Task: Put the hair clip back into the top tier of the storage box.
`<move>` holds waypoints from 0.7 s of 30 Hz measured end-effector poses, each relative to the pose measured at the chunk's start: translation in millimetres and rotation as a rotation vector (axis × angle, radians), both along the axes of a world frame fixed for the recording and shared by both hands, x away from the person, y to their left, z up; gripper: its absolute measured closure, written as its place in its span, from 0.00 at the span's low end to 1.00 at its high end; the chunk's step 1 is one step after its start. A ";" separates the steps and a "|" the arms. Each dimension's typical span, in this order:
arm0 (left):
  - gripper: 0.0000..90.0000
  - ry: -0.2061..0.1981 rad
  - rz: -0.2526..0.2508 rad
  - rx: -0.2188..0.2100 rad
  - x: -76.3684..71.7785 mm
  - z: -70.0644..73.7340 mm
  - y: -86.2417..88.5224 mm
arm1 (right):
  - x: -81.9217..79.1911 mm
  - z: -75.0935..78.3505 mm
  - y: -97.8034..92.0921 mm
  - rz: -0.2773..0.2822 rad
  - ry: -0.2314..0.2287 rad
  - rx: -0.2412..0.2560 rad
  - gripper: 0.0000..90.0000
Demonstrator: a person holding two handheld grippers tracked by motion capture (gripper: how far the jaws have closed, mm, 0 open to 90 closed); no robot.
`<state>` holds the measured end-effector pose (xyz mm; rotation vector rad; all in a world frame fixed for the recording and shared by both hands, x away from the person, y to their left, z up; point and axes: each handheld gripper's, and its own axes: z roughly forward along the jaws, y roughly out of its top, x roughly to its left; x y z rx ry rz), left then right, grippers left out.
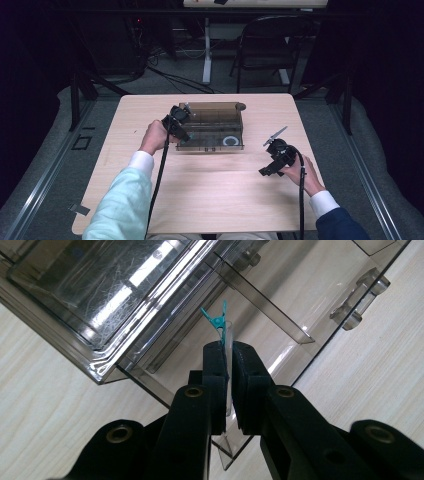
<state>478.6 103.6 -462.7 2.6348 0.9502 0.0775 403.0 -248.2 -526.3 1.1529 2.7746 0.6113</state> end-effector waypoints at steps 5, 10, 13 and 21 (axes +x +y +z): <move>0.95 0.009 0.001 0.000 1.3 -5.0 -1.9 | 0.8 1.1 -0.8 0.014 0.003 -0.014 0.17; 0.95 0.011 0.008 0.005 1.2 -9.4 -1.7 | 1.2 1.4 -1.3 0.018 0.006 -0.019 0.17; 0.95 0.017 0.007 0.007 1.4 -12.0 -1.3 | 0.8 1.1 -0.8 0.016 0.004 -0.016 0.17; 0.88 0.000 0.016 -0.012 1.0 -10.7 0.3 | 1.7 1.7 -1.0 0.028 0.017 -0.022 0.17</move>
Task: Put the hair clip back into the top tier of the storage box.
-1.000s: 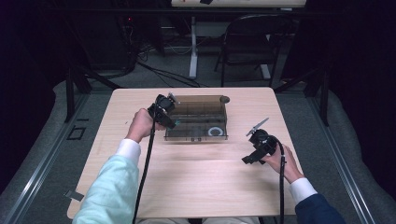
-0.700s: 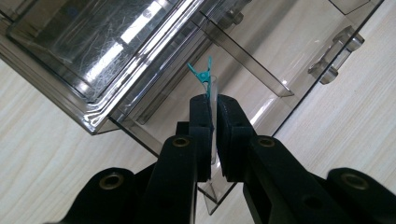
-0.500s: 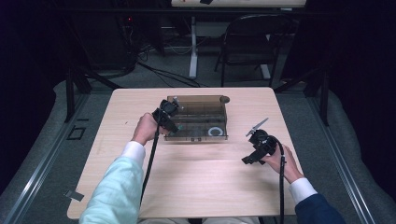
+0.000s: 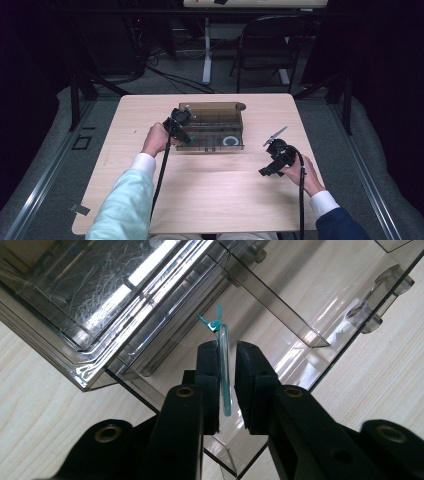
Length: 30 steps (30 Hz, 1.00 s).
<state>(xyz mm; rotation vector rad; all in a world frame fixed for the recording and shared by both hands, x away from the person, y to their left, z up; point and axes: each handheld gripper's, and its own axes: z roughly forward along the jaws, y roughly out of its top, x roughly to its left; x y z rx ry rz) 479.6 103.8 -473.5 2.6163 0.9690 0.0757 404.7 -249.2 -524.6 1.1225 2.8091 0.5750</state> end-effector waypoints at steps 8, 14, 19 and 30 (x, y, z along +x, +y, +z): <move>0.76 -0.048 -0.009 -0.021 -8.2 12.5 2.2 | -0.4 -0.5 -0.6 -0.009 -0.011 0.001 0.17; 0.50 -0.094 0.023 -0.047 -17.5 20.8 6.9 | -0.3 -0.9 -0.7 -0.014 -0.007 0.001 0.17; 0.31 -0.108 0.044 -0.073 -27.7 24.9 12.3 | -0.3 -0.5 -1.1 -0.010 -0.005 0.011 0.17; 0.17 -0.131 0.091 -0.076 -55.9 18.2 32.9 | -1.3 -1.0 -1.8 -0.030 -0.011 0.020 0.17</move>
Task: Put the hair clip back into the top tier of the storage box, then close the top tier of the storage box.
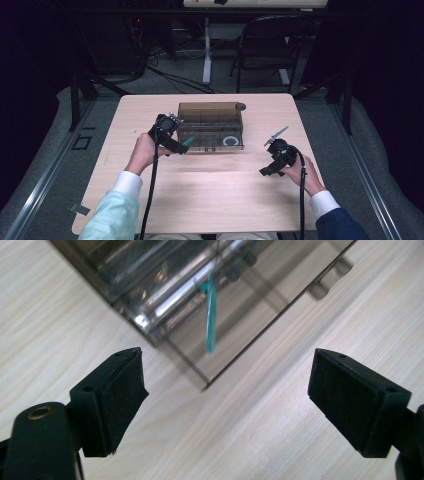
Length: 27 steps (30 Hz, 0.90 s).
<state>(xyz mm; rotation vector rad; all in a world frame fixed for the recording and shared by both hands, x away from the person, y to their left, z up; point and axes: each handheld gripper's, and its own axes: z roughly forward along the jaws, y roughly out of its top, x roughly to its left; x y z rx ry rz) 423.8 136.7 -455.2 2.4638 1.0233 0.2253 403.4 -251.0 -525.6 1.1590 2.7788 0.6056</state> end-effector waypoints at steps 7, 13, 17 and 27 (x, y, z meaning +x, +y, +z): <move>0.17 0.003 0.040 -0.007 -13.0 -15.1 16.0 | -0.5 -0.1 0.3 -0.002 -0.002 -0.002 0.17; 0.17 0.005 0.061 -0.016 -20.6 -27.9 21.8 | -1.1 -0.9 0.8 -0.003 0.001 0.004 0.17; 0.27 -0.016 0.067 -0.030 -27.0 -34.7 22.5 | -1.0 -0.8 0.3 -0.002 0.003 0.001 0.17; 0.60 -0.044 0.048 -0.075 -36.3 -44.1 21.6 | -0.6 -1.0 1.5 0.020 0.012 -0.015 0.17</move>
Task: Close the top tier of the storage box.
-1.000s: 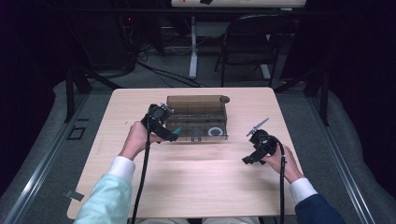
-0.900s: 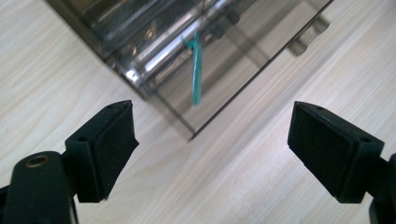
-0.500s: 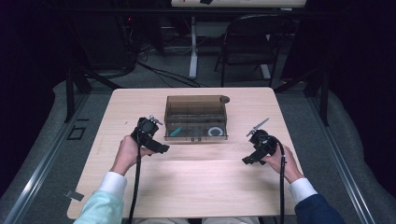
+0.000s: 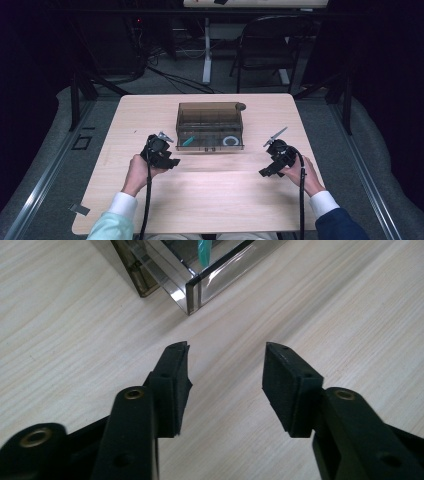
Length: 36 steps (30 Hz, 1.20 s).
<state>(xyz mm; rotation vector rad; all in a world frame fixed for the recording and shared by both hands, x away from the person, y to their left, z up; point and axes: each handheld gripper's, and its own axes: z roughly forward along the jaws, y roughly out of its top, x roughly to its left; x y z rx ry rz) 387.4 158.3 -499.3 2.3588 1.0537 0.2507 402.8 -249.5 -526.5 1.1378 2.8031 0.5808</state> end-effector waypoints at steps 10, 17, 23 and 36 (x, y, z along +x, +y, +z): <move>0.89 -0.043 -0.013 -0.028 -4.4 -0.9 -7.9 | -0.2 -0.1 0.5 0.004 -0.004 -0.007 0.17; 1.00 -0.064 -0.008 -0.050 -5.5 0.1 -9.5 | 0.3 0.5 1.7 0.011 0.002 -0.013 0.17; 1.00 -0.069 -0.003 -0.065 -2.8 0.3 -13.6 | 0.1 -1.4 1.4 -0.004 -0.003 0.001 0.17; 1.00 -0.090 0.013 -0.091 6.0 -2.1 -30.8 | 0.1 -1.5 1.3 -0.004 -0.004 0.008 0.17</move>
